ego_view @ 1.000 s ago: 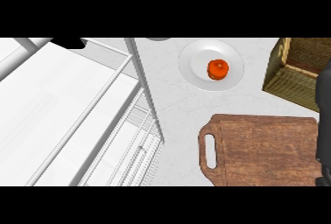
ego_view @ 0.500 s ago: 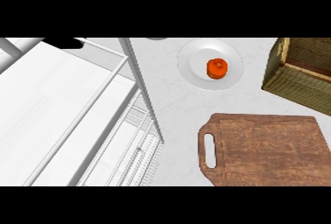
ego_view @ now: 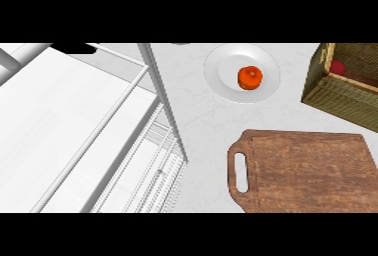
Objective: Pick the tomato from the cutting board and place it in the basket
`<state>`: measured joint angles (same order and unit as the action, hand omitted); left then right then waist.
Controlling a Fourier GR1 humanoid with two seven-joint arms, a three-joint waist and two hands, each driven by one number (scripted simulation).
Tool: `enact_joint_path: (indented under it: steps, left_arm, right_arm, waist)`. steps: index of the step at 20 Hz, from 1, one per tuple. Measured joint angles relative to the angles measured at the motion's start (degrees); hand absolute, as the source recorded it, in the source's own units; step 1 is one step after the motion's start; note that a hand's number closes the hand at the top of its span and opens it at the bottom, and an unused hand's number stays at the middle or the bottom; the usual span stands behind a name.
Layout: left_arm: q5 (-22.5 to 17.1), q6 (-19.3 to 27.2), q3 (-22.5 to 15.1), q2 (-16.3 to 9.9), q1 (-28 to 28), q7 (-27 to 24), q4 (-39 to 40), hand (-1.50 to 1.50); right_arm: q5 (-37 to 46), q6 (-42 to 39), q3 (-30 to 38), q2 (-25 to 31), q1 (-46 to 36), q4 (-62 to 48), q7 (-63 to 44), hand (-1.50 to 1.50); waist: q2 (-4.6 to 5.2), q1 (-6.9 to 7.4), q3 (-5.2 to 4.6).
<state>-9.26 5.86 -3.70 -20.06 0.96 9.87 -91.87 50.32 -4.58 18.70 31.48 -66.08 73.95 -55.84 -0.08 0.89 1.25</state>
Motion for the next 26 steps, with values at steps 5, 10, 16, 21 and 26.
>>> enact_joint_path:
  steps: [5,10,16,21,26]
  left_arm:
    - [0.55,-0.04,-0.06,0.26,-0.01,-0.09,-0.02,0.0]
    - [0.45,-0.18,0.24,0.62,0.05,0.02,-0.07,0.0]
    - [0.76,-0.43,0.46,0.83,0.29,-0.12,-0.07,0.0]
    - [1.08,-0.56,0.54,0.9,0.56,0.04,-0.47,0.0]
    - [1.38,-0.3,0.71,1.32,0.76,0.57,-0.45,0.0]
  right_arm:
    - [-2.34,2.97,3.97,0.32,1.66,-3.28,2.86,1.5]
    - [-5.2,7.32,8.26,0.01,3.78,-5.94,6.5,1.5]
    - [-7.9,10.18,11.36,0.19,7.05,-8.73,12.08,1.5]
    - [-3.56,10.72,10.18,3.14,11.46,-12.6,13.07,1.5]
    - [-3.2,8.28,9.17,5.66,14.1,-14.59,17.08,-1.5]
  waist:
    - [0.13,0.09,0.11]
    - [0.14,0.07,0.2]
    - [0.03,-0.09,0.22]
    - [0.11,-0.32,0.16]
    - [-0.23,-0.73,0.18]
